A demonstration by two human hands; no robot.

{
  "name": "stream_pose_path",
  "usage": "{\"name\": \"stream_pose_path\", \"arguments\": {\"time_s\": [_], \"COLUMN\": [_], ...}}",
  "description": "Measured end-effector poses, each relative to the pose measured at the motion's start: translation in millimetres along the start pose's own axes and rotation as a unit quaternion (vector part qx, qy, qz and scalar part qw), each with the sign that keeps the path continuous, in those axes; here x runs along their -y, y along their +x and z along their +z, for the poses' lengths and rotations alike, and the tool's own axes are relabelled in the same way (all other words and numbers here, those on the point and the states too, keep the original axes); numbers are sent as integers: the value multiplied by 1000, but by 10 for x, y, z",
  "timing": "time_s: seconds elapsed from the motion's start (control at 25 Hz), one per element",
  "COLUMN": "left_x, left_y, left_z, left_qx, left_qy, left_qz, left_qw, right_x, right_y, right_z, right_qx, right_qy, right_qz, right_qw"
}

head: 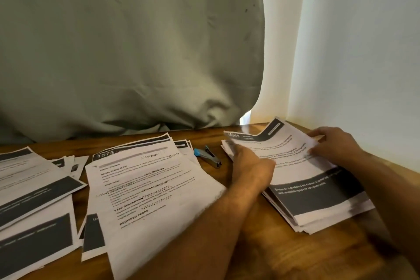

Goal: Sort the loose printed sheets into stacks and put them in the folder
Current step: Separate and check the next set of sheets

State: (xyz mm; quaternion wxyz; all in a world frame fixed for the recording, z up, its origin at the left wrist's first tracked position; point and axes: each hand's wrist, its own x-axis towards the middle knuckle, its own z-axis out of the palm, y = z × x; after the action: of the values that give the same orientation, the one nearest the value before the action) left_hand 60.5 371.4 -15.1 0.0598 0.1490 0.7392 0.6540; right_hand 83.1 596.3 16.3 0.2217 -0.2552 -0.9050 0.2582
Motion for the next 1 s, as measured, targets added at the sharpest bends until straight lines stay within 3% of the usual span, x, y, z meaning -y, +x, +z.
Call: {"name": "stream_pose_path", "arguments": {"time_s": [0.52,0.68,1.0], "left_x": [90,75,-227], "left_y": [-105,-98,-38], "left_z": [-104,-152,-480], "left_qx": [-9,-22,-45], "left_qy": [41,21,9], "left_qz": [-11,-7,9], "left_qw": [999,1000,999], "right_x": [-143,-75,626], "right_y": [-49,-136,-377], "right_z": [168,234,426], "right_qx": [10,-49,-37], "right_qy": [-102,-212,-102], "right_qz": [-30,-94,-223], "right_qw": [994,972,969]}}
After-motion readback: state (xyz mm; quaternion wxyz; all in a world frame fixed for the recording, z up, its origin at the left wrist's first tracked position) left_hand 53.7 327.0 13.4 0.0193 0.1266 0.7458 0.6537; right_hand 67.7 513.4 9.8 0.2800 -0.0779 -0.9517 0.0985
